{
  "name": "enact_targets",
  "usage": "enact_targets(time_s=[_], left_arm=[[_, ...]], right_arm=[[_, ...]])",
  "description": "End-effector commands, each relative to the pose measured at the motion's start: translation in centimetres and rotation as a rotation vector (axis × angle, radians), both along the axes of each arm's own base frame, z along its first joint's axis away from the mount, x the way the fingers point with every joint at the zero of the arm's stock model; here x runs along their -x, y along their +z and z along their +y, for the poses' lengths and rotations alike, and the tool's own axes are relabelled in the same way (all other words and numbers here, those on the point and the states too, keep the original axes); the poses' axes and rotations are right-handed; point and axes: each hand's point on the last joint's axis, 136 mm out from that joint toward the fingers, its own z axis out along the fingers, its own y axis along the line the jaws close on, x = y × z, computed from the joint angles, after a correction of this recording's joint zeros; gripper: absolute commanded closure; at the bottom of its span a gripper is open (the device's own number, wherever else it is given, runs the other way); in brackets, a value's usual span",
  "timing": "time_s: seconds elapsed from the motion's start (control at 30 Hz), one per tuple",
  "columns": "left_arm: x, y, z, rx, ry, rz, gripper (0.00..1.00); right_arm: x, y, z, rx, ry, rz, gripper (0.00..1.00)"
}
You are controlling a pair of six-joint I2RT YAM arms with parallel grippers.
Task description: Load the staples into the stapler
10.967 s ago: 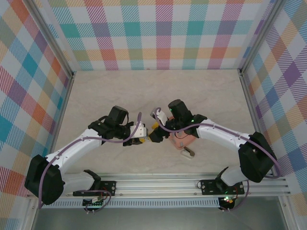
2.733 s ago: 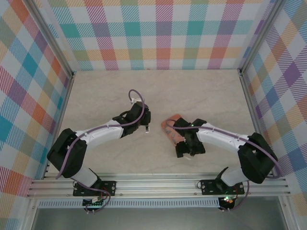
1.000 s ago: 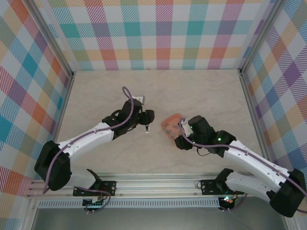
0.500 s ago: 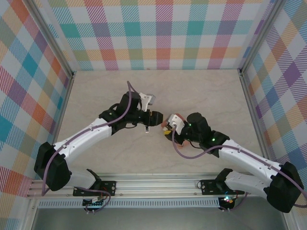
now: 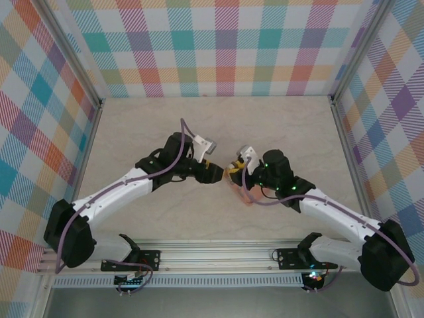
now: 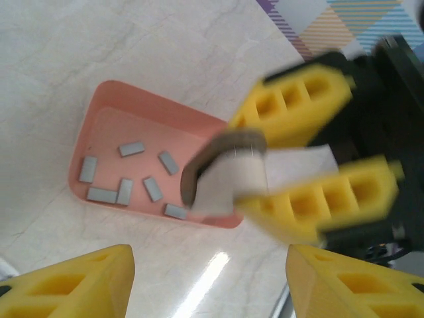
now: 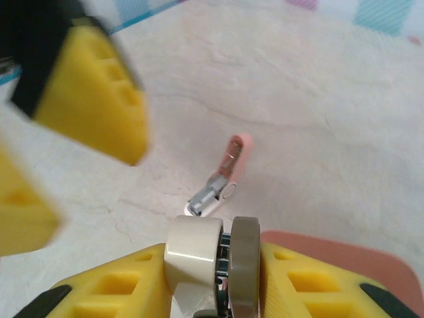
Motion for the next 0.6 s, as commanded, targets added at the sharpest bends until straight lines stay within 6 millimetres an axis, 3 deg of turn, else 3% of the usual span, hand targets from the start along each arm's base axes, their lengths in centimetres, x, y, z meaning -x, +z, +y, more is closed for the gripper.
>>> enact_targets(time_s=[0.0,0.3,0.57], left_arm=[[-0.7,1.6,0.5,0.013,-0.013,-0.215,0.38],[-0.9,-0.2,-0.1,0.009,-0.017,-0.327,0.42],[-0.9,0.4,-1.6,0.118,-0.008,-0.337,0.43]], right_arm=[[-0.3,2.1,1.1,-0.146,-0.051,0.148,0.66],[-1.1,3.3,2.1,-0.266,-0.113,0.307,0.66],[-1.5,4.0,3.4,-0.316,-0.105,0.392,0.67]])
